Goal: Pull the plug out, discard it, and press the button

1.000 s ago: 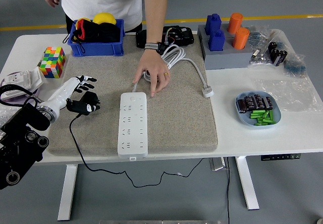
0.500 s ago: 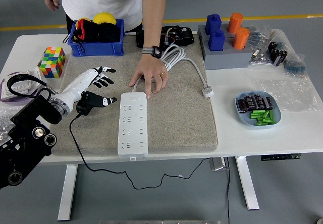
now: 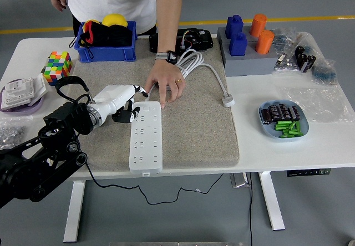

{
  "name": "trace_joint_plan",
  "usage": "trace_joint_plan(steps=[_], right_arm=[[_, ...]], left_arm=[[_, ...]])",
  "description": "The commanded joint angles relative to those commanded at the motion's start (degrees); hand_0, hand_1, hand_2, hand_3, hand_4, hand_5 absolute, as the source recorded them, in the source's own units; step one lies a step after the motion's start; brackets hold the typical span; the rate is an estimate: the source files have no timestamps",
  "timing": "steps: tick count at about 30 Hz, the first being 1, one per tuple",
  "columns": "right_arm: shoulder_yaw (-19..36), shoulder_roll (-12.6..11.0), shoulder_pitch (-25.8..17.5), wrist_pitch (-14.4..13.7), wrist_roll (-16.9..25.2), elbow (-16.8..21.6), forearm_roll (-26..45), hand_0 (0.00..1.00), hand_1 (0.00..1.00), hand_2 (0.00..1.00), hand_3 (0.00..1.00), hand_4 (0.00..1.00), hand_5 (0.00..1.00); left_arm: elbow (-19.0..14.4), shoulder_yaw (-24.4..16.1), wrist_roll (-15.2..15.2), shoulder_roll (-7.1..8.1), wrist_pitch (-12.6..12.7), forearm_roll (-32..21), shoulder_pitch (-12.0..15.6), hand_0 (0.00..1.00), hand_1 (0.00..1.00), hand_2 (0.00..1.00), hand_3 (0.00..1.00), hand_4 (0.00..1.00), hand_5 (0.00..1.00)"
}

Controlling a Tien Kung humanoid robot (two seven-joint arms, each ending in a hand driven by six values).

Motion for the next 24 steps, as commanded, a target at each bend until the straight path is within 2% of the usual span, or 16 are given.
trace_joint_plan(steps=[1, 12, 24], right_arm=[[0.0, 0.0, 0.0, 0.0, 0.0, 0.0, 0.0, 0.729, 0.679, 0.662, 0.633, 0.742, 0.599], [0.0, 0.0, 0.0, 0.0, 0.0, 0.0, 0.1, 0.728, 0.680, 0.662, 0.633, 0.742, 0.599], [-0.1, -0.1, -0.1, 0.0, 0.0, 0.0, 0.2, 0.729, 0.679, 0.662, 0.632, 0.741, 0.599]], left_arm=[[0.2, 0.6, 0.4, -0.12, -0.3, 0.0, -0.3, 0.154, 0.059, 0.135, 0.743, 0.106, 0.002], [3.3, 4.4, 1.5, -1.36, -1.7, -1.4, -2.8, 0.146, 0.054, 0.126, 0.739, 0.068, 0.002], [5.3, 4.7, 1.3, -1.67, -1.5, -1.6, -3.4, 0.143, 0.051, 0.118, 0.729, 0.097, 0.002]])
